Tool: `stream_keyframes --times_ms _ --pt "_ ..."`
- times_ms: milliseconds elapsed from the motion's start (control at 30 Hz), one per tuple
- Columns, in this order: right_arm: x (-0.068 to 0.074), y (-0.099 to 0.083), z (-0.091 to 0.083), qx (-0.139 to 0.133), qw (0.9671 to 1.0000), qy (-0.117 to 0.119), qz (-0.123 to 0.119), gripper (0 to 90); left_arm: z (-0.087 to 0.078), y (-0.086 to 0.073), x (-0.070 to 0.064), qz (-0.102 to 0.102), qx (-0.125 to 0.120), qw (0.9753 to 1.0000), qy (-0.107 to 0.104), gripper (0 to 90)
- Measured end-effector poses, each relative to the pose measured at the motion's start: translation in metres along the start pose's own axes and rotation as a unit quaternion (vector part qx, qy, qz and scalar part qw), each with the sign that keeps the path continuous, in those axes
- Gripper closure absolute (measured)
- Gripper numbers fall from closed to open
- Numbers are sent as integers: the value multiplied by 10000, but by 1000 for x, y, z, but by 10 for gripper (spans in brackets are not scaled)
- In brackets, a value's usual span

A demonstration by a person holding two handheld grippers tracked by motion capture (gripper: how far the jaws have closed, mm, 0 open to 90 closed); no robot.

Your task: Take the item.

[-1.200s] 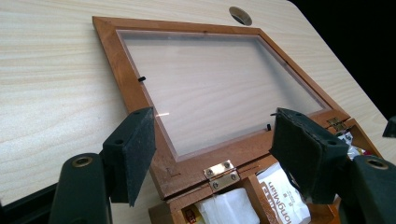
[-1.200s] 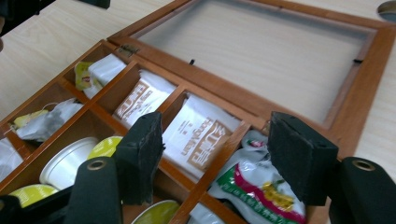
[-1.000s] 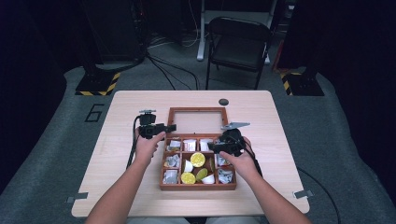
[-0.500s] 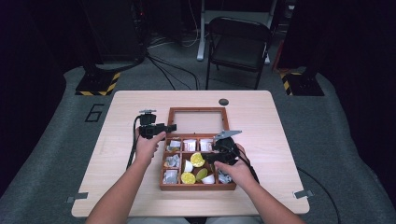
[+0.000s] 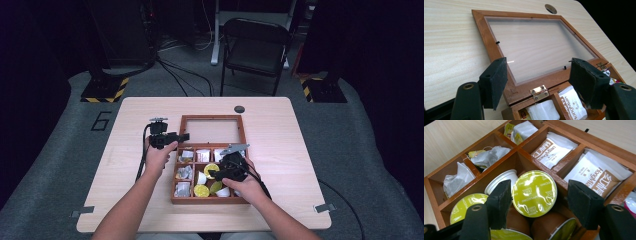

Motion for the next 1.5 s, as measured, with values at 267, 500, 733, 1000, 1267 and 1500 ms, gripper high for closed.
stream_keyframes --times_ms 267,500,733,1000,1267,1500 --pt "7 -3 9 135 9999 18 -80 359 -1 0 1 11 -6 10000 3 307" --pt "11 -8 16 315 9991 -96 -273 342 -2 1 1 21 -45 10000 9 307" --pt "13 -10 21 424 9986 -128 -282 343 -3 2 2 1 -47 10000 7 309" --pt "12 -11 23 520 9977 -201 -382 359 -2 2 2 -46 -81 10000 23 310" --pt "13 -11 24 573 9972 -214 -437 357 -3 2 4 9 -50 10000 31 312" --pt "12 -11 24 589 9971 -239 -424 363 -3 2 5 0 -67 10000 41 312"
Point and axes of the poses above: each handheld gripper's, and its own axes: z roughly forward along the jaws, y roughly out of its top, x roughly to its left, the point moved 8 cm from there along z, roughly forward along the jaws, and after that the axes turned 3 degrees about z, right-handed, at the moved point
